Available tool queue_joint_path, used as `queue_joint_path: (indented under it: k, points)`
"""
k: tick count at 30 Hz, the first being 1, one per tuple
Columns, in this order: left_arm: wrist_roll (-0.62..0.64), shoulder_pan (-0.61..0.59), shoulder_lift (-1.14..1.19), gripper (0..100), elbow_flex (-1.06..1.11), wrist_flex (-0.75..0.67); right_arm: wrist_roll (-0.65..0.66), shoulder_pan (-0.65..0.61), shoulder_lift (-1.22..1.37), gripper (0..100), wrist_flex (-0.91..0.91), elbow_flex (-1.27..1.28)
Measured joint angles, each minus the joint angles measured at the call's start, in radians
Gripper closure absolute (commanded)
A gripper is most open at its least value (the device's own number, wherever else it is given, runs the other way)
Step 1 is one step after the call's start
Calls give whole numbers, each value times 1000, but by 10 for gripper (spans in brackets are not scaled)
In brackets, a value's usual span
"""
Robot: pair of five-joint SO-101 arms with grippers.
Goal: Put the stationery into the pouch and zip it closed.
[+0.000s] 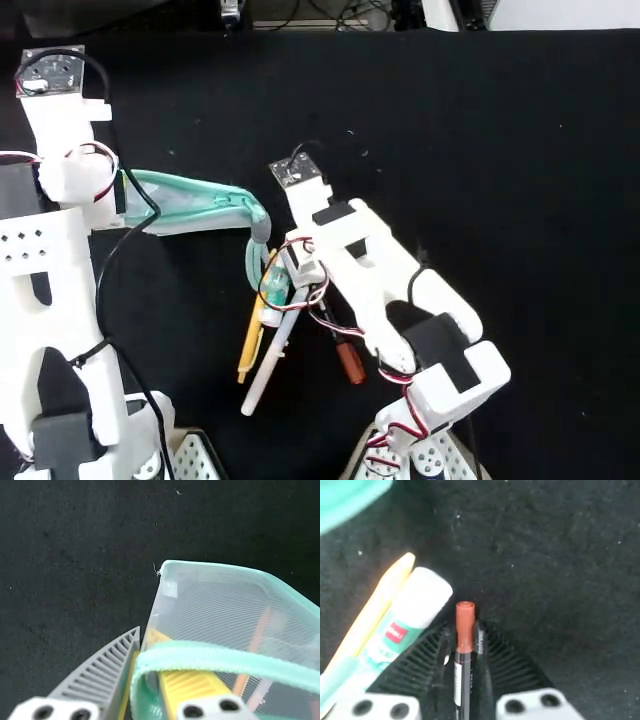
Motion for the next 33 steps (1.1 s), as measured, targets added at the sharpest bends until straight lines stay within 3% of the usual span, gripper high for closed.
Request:
queue_joint_path:
  k: [3,9,16,22,24,33]
  points:
    - [0,0,2,970,0,0,26,43,-55,986,0,14]
    - [0,0,2,970,0,0,204,124,-94,985,2,60]
    - [0,0,2,970,0,0,249,127,52,847,98,-46]
    - [0,0,2,970,0,0,249,123,169,913,190,-192]
    - [0,0,2,970,0,0,249,124,184,985,199,-212]
    - [0,0,2,970,0,0,250,144,135,986,210,-207]
